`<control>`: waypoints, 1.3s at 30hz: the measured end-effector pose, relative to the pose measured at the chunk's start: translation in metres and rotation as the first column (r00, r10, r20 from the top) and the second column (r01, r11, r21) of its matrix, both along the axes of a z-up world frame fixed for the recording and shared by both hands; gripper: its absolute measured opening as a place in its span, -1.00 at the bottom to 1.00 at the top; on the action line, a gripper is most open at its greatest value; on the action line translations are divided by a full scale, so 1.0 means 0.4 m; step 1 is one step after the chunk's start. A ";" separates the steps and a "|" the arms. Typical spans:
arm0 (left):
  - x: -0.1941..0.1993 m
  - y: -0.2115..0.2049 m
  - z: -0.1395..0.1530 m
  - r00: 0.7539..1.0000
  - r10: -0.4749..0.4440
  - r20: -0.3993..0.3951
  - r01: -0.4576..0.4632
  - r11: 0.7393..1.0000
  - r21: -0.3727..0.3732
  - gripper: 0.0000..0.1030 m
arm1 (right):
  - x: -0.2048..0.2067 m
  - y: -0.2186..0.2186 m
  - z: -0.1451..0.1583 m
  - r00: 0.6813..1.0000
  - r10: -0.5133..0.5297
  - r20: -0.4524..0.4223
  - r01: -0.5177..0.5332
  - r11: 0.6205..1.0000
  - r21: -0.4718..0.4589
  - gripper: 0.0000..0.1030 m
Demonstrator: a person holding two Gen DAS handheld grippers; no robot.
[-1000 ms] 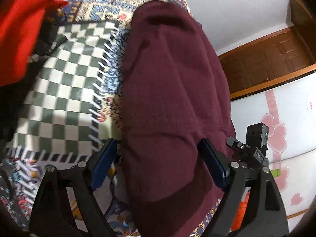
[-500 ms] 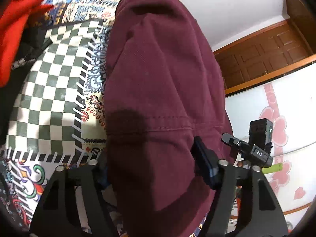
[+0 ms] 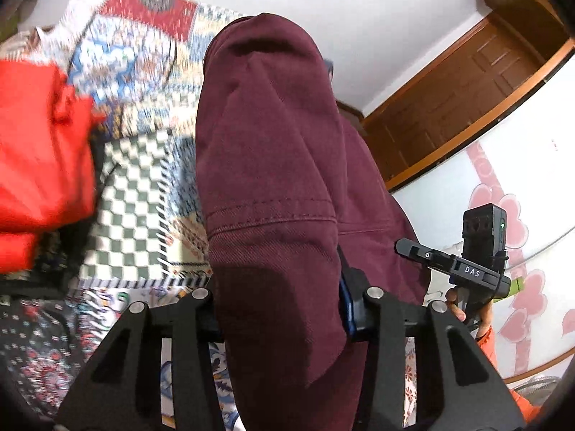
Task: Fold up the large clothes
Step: 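Grasp the folded shirt with both tools and lift it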
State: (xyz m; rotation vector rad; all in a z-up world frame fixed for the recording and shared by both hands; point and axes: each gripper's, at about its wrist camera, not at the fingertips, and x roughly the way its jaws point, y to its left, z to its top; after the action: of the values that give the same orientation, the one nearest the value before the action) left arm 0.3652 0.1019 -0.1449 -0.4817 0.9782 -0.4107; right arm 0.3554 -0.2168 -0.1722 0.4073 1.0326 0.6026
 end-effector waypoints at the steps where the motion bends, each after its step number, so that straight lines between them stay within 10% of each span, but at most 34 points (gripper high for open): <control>1: -0.003 0.009 0.023 1.000 0.007 0.017 -0.007 1.000 0.000 -0.15 | -0.001 0.013 0.016 1.000 0.002 0.014 -0.002 1.000 0.001 -0.31; 10: -0.089 0.211 0.268 0.976 0.110 0.188 -0.119 0.992 0.036 -0.15 | 0.009 0.214 0.203 0.982 0.077 0.174 -0.087 0.995 0.047 -0.31; 18: -0.100 0.451 0.331 0.950 0.234 0.206 -0.249 0.967 0.050 -0.15 | 0.072 0.466 0.245 0.965 0.160 0.209 -0.180 0.980 0.083 -0.31; 31: -0.040 0.832 0.068 0.896 0.443 -0.017 -0.442 0.896 0.042 -0.12 | 0.208 0.825 0.027 0.969 0.244 0.036 -0.244 0.970 -0.003 -0.28; 39: -0.063 0.902 0.003 0.884 0.467 0.001 -0.467 0.884 -0.017 0.04 | 0.202 0.898 0.016 0.960 0.254 0.116 -0.242 0.964 -0.107 -0.03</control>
State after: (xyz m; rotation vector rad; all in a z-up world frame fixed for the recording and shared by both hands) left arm 0.3400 0.4625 -0.1438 -0.7109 0.8198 0.0178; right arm 0.4364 0.1423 -0.1657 0.1555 0.9898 0.7929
